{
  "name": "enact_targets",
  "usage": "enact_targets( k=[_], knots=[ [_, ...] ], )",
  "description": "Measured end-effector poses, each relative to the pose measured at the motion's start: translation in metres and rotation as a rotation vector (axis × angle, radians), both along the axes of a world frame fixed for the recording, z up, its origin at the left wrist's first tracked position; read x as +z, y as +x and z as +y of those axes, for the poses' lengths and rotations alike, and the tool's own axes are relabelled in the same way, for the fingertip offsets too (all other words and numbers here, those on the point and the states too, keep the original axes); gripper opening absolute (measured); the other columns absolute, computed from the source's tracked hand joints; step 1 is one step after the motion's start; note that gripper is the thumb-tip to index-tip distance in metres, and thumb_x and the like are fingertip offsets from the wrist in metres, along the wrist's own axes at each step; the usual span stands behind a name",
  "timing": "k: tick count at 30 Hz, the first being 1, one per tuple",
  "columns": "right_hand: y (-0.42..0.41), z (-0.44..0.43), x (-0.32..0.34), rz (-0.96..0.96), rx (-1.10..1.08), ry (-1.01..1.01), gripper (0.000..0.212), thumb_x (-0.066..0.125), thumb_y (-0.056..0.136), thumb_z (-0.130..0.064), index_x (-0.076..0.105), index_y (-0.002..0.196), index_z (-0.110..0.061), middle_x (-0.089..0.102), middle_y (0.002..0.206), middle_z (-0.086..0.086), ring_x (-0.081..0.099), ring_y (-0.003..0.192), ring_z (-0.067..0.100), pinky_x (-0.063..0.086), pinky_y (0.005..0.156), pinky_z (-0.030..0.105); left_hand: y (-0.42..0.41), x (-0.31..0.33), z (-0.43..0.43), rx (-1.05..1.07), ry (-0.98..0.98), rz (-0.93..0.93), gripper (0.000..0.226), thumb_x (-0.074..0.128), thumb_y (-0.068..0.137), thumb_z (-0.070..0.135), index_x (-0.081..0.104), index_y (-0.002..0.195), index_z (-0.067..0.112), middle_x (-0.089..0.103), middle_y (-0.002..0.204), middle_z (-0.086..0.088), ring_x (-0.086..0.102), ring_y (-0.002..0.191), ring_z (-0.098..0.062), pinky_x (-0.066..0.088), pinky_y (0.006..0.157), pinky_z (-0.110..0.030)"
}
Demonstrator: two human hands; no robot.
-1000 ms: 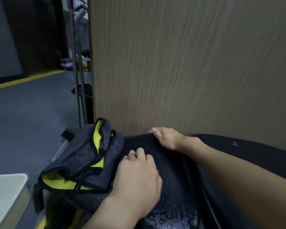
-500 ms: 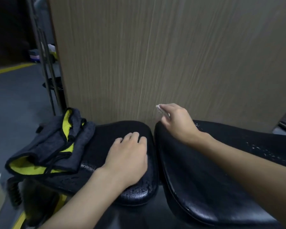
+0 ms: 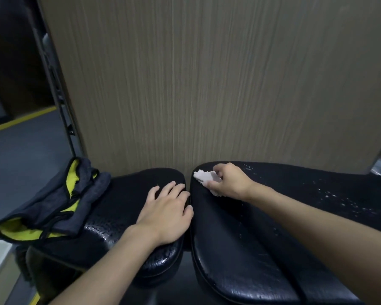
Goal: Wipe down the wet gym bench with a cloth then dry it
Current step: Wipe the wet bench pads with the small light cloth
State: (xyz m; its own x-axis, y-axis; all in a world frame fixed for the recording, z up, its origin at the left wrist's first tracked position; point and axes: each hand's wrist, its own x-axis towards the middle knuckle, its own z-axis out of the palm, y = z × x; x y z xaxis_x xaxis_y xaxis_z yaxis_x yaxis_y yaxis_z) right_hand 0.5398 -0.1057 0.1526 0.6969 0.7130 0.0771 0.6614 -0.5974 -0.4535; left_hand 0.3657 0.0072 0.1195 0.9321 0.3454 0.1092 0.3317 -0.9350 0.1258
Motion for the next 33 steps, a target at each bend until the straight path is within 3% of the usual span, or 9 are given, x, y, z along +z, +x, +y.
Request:
enact_targets(
  k=[5,10,15,19,21,24,27,30,33],
  knots=[
    [0.002,0.007,0.009,0.217,-0.131,0.066,0.018,0.075,0.077,-0.024,0.066,0.079,-0.009,0.063,0.070,0.002,0.059,0.061,0.012,0.042,0.048,0.018,0.001,-0.001,0.001,-0.009,-0.005,-0.002,0.052,0.024,0.101,0.045,0.033,0.149,0.028,0.016,0.162,0.011,0.001,0.150,-0.010,0.001,0.120,-0.044],
    [0.004,-0.003,0.014,0.264,-0.145,0.189,0.009,0.062,0.083,-0.010,0.063,0.075,-0.012,0.059,0.068,0.000,0.052,0.057,0.009,0.040,0.050,0.018,0.001,-0.002,0.003,-0.013,-0.005,-0.010,0.051,0.025,0.100,0.045,0.035,0.148,0.028,0.017,0.162,0.011,0.002,0.150,-0.010,0.001,0.120,-0.044],
    [-0.009,-0.010,0.022,0.293,-0.061,0.199,0.023,0.066,0.082,-0.005,0.057,0.102,-0.013,0.062,0.083,0.002,0.058,0.072,0.014,0.049,0.065,0.027,0.000,-0.003,0.003,-0.012,-0.016,-0.027,0.051,0.025,0.100,0.045,0.036,0.147,0.028,0.018,0.162,0.011,0.003,0.150,-0.010,0.001,0.120,-0.044],
    [-0.021,-0.021,0.037,0.463,0.029,0.367,0.014,0.056,0.092,-0.002,0.069,0.096,-0.005,0.070,0.091,0.020,0.062,0.072,0.020,0.050,0.062,0.032,0.006,0.004,0.004,0.025,-0.093,-0.037,0.049,0.037,0.095,0.047,0.043,0.142,0.032,0.033,0.155,0.013,0.016,0.146,-0.008,0.006,0.119,-0.040],
    [-0.024,-0.029,0.042,0.564,0.092,0.438,0.016,0.056,0.095,0.001,0.069,0.103,-0.003,0.069,0.085,0.015,0.062,0.065,0.017,0.049,0.053,0.026,0.013,0.016,0.006,0.081,-0.386,-0.162,0.055,0.050,0.084,0.055,0.049,0.136,0.036,0.052,0.139,0.015,0.039,0.133,-0.005,0.020,0.116,-0.035],
    [-0.025,-0.036,0.043,0.622,0.149,0.469,0.021,0.053,0.099,-0.001,0.063,0.118,-0.003,0.067,0.084,0.017,0.061,0.068,0.022,0.050,0.053,0.027,0.022,0.026,0.007,-0.047,-1.146,-0.448,0.061,0.070,0.078,0.043,0.051,0.135,0.031,0.060,0.130,0.013,0.058,0.111,0.008,0.043,0.097,-0.020],
    [-0.022,-0.043,0.040,0.688,0.175,0.388,0.038,0.051,0.101,-0.004,0.048,0.139,-0.009,0.070,0.094,0.018,0.067,0.083,0.023,0.056,0.071,0.031,0.028,0.024,0.004,-0.115,-1.284,-0.445,0.049,0.075,0.085,0.022,0.057,0.130,0.021,0.068,0.121,0.005,0.063,0.111,-0.001,0.048,0.090,-0.017],
    [-0.018,-0.049,0.043,0.293,0.128,0.151,0.021,0.056,0.100,-0.015,0.061,0.119,-0.009,0.073,0.098,0.016,0.071,0.093,0.029,0.057,0.077,0.031,0.033,0.022,0.001,-0.051,-1.214,-0.415,0.037,0.078,0.082,0.021,0.065,0.115,0.012,0.075,0.099,-0.005,0.071,0.093,-0.015,0.053,0.084,-0.026],
    [-0.013,-0.052,0.042,-0.094,0.082,-0.018,0.021,0.055,0.094,-0.015,0.070,0.083,-0.004,0.071,0.074,0.010,0.069,0.070,0.026,0.053,0.060,0.031,0.036,0.024,-0.002,0.051,-1.041,-0.407,0.016,0.076,0.083,0.017,0.070,0.097,0.010,0.073,0.080,-0.008,0.065,0.071,-0.011,0.050,0.067,-0.022]
  ],
)
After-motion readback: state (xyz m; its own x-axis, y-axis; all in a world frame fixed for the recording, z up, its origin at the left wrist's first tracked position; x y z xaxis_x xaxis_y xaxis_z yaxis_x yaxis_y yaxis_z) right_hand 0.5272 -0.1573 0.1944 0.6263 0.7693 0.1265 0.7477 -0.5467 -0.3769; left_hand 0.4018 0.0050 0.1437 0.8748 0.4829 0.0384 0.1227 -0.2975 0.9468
